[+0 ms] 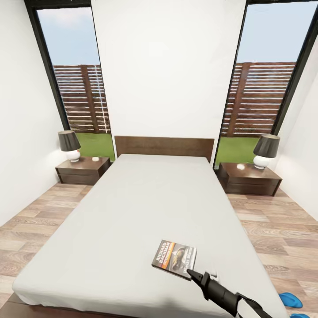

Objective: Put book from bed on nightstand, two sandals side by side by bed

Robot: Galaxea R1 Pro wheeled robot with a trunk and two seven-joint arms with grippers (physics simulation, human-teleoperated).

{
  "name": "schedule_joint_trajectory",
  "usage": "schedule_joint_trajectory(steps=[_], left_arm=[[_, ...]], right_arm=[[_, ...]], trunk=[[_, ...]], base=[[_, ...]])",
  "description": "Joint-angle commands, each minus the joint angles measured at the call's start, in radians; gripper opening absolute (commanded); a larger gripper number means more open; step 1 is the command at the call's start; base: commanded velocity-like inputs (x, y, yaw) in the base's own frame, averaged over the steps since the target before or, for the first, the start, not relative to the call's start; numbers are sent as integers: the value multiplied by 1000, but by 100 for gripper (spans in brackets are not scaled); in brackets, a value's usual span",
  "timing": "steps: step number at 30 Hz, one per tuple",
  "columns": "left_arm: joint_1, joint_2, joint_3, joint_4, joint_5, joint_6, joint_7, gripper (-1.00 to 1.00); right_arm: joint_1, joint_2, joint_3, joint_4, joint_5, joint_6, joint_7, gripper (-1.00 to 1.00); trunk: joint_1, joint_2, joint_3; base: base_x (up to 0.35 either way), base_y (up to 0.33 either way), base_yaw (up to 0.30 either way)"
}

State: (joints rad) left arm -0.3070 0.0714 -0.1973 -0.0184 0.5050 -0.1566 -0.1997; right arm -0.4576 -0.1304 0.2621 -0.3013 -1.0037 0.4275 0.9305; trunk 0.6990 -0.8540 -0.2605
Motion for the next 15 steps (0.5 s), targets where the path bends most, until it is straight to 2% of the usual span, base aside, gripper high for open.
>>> schedule_joint_trajectory(steps=[1, 4, 9, 15], left_arm=[[-1, -2, -8, 2, 10, -4, -4, 100], [-1, -4, -8, 2, 10, -4, -4, 100], [-1, -4, -7, 2, 10, -4, -4, 100], [-1, -3, -7, 3, 11, -4, -4, 100]], right_arm=[[-1, -1, 8, 21, -14, 12, 0, -100], [-1, -1, 8, 51, 2, 11, -3, -100], [-1, -2, 7, 145, 70, 9, -5, -100], [-1, -12, 7, 179, 83, 10, -4, -100]], trunk=[[0, -1, -1], [0, -1, -1], [0, -1, -1], [0, -1, -1]], base=[[0, 0, 16], [0, 0, 150], [0, 0, 260], [0, 0, 289]])
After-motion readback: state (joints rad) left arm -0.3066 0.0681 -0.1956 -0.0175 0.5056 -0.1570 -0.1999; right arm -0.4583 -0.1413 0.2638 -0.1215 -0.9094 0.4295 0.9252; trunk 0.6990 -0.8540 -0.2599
